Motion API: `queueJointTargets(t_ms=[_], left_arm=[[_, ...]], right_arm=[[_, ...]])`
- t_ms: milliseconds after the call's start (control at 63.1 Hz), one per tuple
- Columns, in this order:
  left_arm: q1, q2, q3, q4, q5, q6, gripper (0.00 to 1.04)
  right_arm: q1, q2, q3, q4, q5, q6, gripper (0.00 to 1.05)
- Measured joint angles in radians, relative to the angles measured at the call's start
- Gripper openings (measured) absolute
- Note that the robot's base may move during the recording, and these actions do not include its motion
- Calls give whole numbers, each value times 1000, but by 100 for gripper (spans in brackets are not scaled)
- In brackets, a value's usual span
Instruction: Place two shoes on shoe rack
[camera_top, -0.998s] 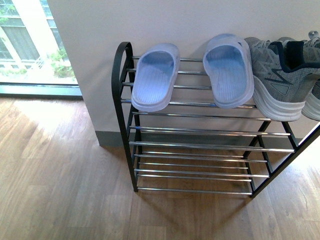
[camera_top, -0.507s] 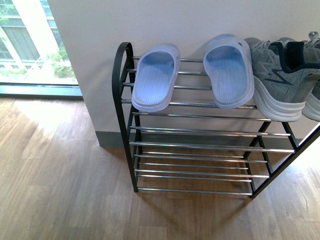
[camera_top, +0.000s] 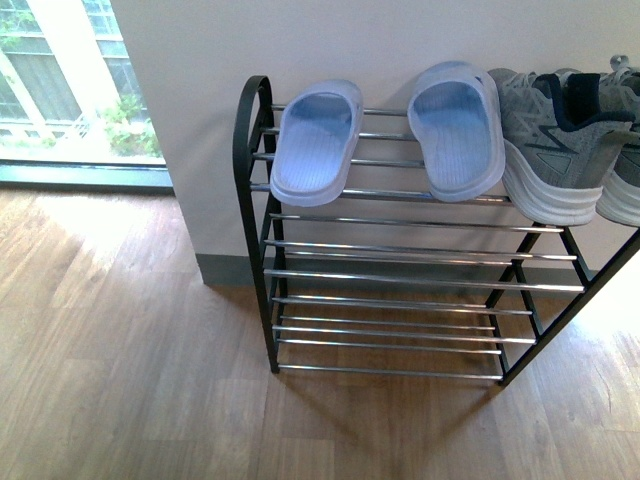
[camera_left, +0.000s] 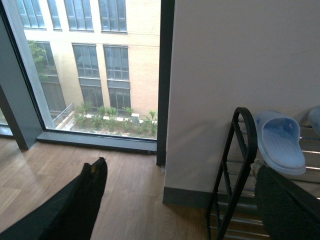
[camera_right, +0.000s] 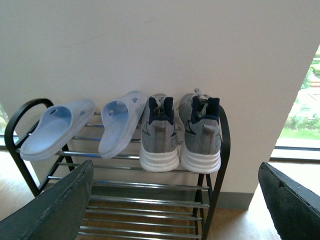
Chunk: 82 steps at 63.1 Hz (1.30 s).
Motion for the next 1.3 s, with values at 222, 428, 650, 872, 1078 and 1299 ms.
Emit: queueJointTargets(t_ms=[222,428,650,872,1078,1299], left_arm=[[0,0,0,0,0,3,95],[0,0,0,0,0,3,95],[0,0,0,0,1,3,95],[0,0,0,0,1,3,95],[0,0,0,0,2,3,95],[0,0,0,0,1,3,95]], right_arm=[[0,0,0,0,-1,0,95],[0,0,0,-1,0,0,95],[0,0,0,-1,0,0,95],[0,0,0,-2,0,0,95],[0,0,0,-2,1,0,96],[0,0,0,-2,0,0,96]])
